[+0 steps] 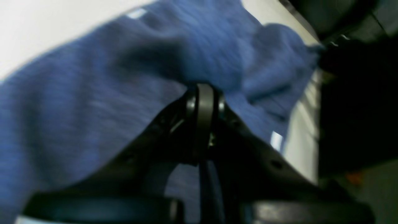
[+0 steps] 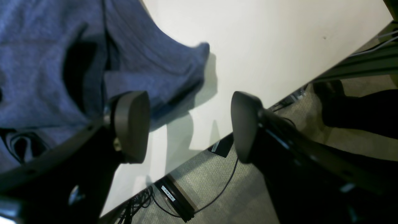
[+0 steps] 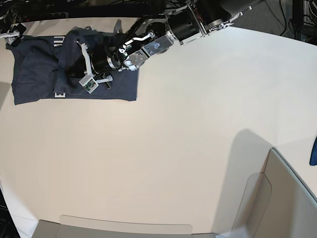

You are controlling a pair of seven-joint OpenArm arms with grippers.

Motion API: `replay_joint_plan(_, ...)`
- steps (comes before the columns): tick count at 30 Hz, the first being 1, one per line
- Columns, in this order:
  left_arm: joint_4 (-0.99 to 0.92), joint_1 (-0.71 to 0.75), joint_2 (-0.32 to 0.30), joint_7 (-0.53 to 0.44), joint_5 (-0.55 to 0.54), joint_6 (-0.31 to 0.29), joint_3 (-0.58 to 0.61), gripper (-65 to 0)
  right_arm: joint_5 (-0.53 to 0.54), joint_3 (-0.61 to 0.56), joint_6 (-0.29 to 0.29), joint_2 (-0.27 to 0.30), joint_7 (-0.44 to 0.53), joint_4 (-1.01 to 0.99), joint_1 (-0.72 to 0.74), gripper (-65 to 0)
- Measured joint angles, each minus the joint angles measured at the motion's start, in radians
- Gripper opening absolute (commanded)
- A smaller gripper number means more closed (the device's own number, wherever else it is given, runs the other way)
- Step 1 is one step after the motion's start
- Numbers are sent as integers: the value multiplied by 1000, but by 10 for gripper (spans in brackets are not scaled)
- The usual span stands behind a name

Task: Layout the t-shirt on the table in an organized manner, then fold the t-shirt properly
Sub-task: 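Press and smooth the folded layer with the left gripper, then grasp the strip end with the right gripper and lift it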

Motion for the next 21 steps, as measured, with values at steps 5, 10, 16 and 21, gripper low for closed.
replay_joint_plan(5,1,-29,0,-72,-3,167,-5,-650,0,0,0,0,0,0,0,-245)
replay_joint_plan(10,24,-5,-1,-43,-3,202,0,-650,-1,0,0,4,0,0,2,-245)
replay_joint_plan(16,291,20,-122,-45,-7,192,-47,-650,6,0,0,65,-6,0,45,-245)
replay_joint_plan(21,443,90,-204,87,-4,211,-194,-650,-2,0,0,174,-3,-1,76,-240)
